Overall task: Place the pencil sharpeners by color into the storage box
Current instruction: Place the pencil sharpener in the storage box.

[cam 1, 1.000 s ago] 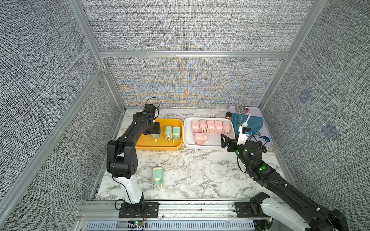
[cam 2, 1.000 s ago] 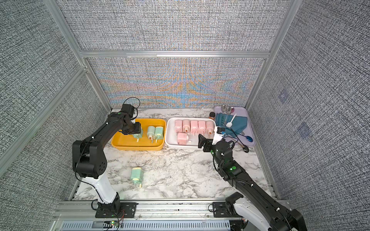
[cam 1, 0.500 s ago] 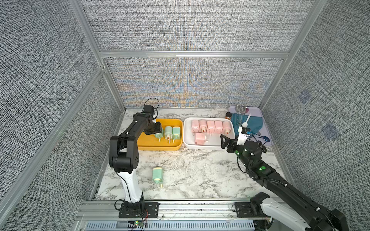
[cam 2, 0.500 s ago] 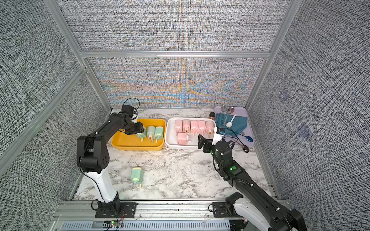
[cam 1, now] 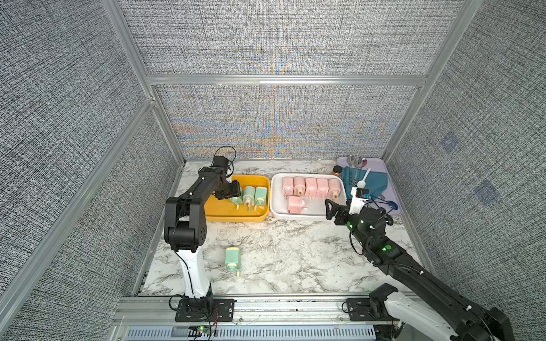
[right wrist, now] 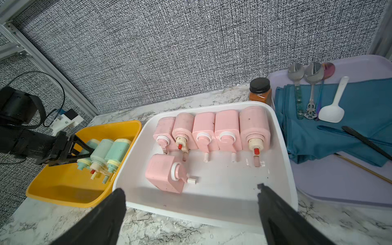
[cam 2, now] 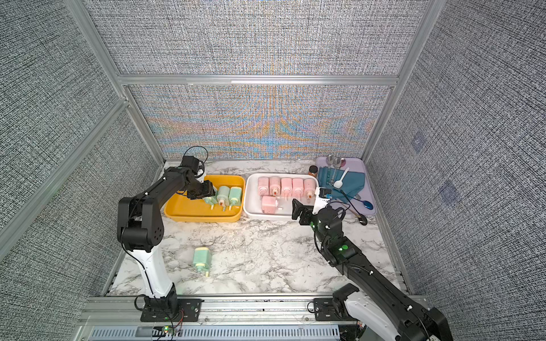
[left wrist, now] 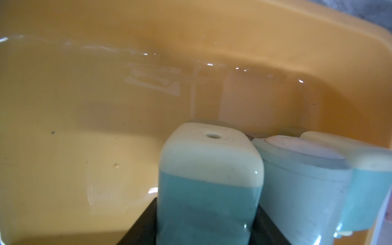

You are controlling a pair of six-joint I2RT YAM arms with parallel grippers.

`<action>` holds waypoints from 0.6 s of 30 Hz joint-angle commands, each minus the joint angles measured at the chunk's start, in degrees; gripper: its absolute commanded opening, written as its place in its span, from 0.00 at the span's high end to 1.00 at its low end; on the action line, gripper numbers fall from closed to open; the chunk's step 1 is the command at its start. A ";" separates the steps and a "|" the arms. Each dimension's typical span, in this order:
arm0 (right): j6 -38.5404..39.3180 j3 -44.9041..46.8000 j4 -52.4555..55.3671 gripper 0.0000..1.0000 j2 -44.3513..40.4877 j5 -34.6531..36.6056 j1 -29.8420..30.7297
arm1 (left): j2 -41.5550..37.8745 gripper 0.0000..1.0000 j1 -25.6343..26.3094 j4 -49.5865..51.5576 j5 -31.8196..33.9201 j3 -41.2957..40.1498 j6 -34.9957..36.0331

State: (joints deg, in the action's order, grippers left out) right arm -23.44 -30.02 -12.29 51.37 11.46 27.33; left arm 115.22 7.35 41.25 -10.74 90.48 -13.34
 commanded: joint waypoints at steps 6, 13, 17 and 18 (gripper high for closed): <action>-0.05 -0.65 -0.13 0.01 0.58 -0.30 -0.10 | 0.56 0.71 0.14 0.23 -1.87 -0.56 -0.37; -0.03 -0.65 -0.05 0.01 0.65 -0.30 -0.17 | 0.44 0.39 0.20 1.46 -1.23 0.27 0.04; -0.03 -0.65 0.07 0.01 0.57 -0.31 -0.17 | 0.52 0.29 0.20 2.03 -1.52 1.10 -0.09; -0.03 -0.65 0.11 0.01 0.59 -0.32 -0.17 | 0.61 0.27 0.20 2.08 -1.50 1.24 -0.15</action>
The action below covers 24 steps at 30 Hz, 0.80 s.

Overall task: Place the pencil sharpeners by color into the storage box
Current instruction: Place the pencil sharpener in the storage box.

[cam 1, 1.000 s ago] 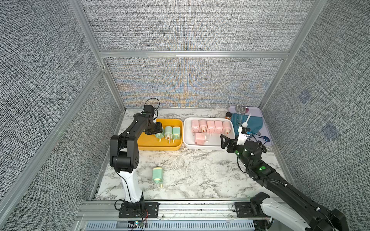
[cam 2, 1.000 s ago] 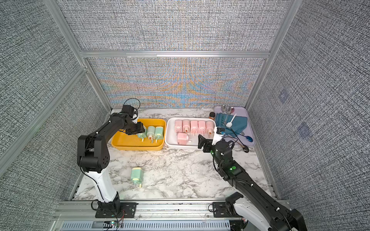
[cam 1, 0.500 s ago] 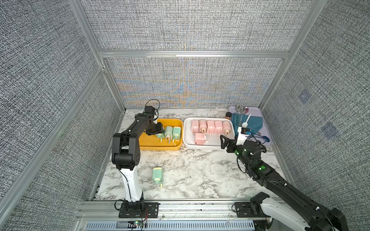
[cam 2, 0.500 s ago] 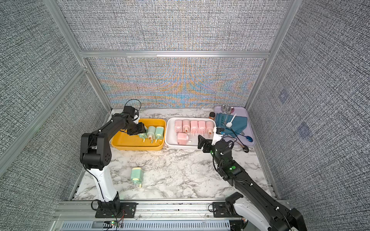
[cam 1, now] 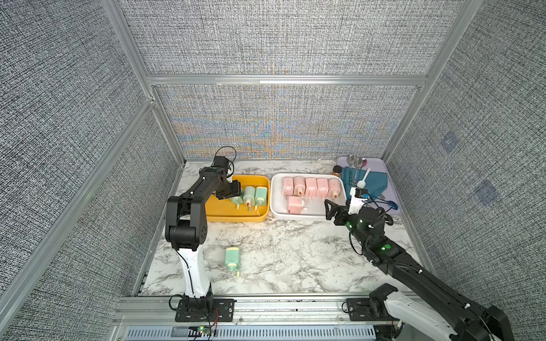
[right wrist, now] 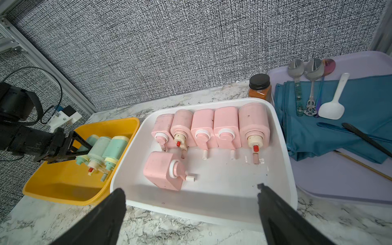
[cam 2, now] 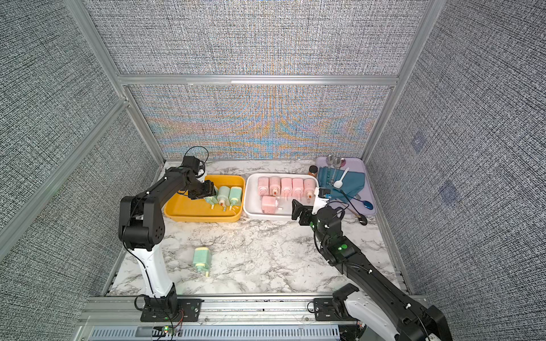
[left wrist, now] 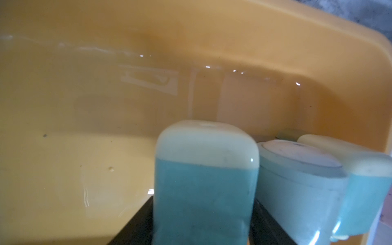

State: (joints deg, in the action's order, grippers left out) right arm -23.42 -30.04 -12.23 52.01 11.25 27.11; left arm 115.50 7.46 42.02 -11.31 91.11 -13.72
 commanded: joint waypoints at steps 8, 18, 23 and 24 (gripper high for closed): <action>-0.05 -0.59 0.39 0.01 -0.57 0.00 0.01 | -0.19 0.21 0.05 1.34 -0.46 0.78 -0.37; -0.13 -0.63 0.50 0.01 -0.58 -0.17 -0.02 | -3.55 0.04 -0.08 -4.05 2.15 -0.56 -4.17; -0.13 -0.54 0.70 0.01 -0.79 -0.14 -0.06 | -2.20 0.01 0.09 -7.36 -2.80 -0.58 -5.31; -0.13 -0.53 0.75 0.01 -0.87 -0.08 -0.01 | -1.83 0.01 0.18 -7.86 -4.06 -0.50 -5.27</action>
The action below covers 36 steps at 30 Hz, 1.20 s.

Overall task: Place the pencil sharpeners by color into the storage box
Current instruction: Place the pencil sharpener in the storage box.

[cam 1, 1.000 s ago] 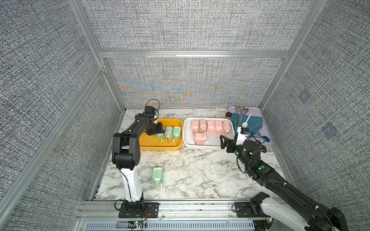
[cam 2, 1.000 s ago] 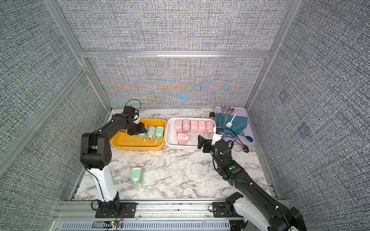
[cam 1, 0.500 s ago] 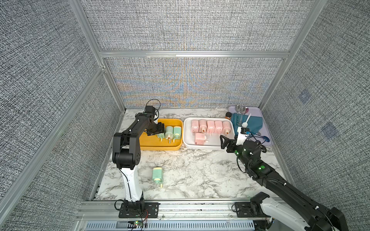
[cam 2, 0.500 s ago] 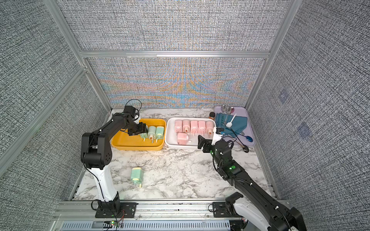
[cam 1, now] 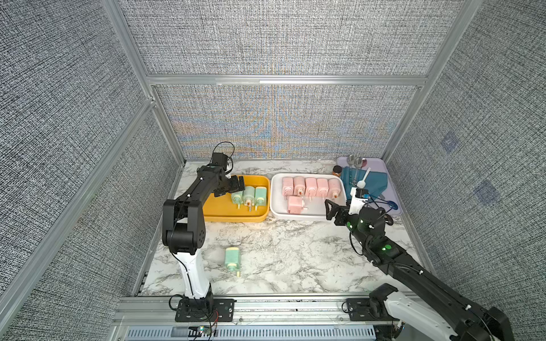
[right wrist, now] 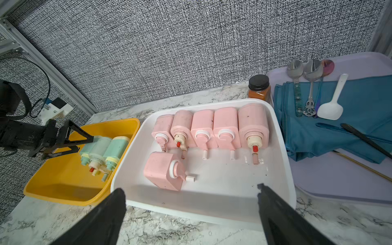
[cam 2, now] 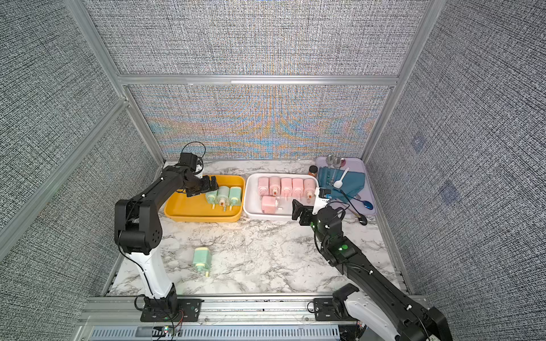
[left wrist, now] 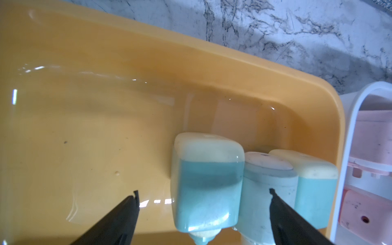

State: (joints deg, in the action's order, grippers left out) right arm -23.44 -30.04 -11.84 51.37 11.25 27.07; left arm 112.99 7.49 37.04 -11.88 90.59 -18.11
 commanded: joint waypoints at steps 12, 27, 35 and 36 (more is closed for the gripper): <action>-0.20 -0.59 0.68 0.01 -0.49 -0.24 -0.09 | 2.87 0.01 2.02 -1.30 -2.81 2.32 1.50; 4.07 1.33 -3.80 0.01 1.13 -3.19 -0.05 | -4.63 0.01 2.18 2.18 6.42 -0.33 1.04; 4.83 6.27 -13.61 0.01 3.83 -6.92 -0.26 | -14.05 0.01 4.15 0.80 14.92 -6.78 -4.08; 4.72 6.93 -15.30 0.01 4.41 -7.81 -0.26 | -15.46 0.01 4.71 0.55 15.89 -7.88 -4.98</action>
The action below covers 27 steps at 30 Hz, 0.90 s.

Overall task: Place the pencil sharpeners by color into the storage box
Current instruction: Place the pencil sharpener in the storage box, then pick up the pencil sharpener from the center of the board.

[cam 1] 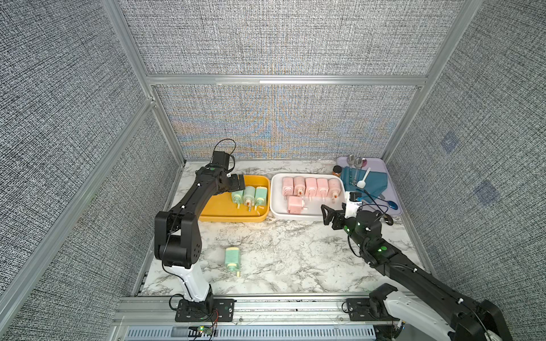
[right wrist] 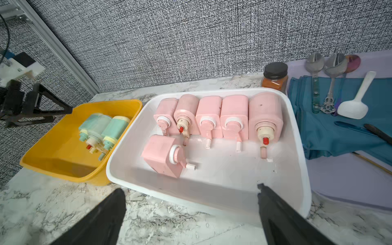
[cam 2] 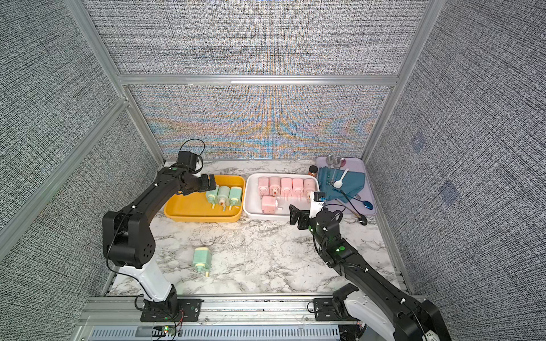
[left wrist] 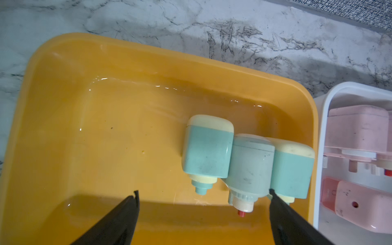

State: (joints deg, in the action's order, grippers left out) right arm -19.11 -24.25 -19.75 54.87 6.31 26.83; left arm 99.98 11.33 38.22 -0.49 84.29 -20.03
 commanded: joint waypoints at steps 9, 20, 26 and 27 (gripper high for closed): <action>-1.02 5.59 -18.48 0.01 3.93 -9.75 -0.20 | -13.36 0.01 5.41 -1.15 9.02 -9.24 -8.66; -3.63 5.28 -20.97 0.01 6.27 -4.61 -0.29 | -29.73 0.01 11.43 3.53 16.05 -20.04 -14.27; -4.07 5.62 -20.95 0.01 5.17 -1.49 -0.29 | -34.23 0.01 14.88 7.14 17.50 -22.67 -15.33; -4.22 5.62 -20.78 0.01 4.94 -1.11 -0.36 | -34.40 0.01 15.64 7.45 17.58 -22.56 -14.79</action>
State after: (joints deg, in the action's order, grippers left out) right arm -22.63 -18.83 -38.39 60.23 2.79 26.52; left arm 66.28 25.61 43.94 15.68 61.82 -34.92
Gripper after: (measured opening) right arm 0.990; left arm 0.993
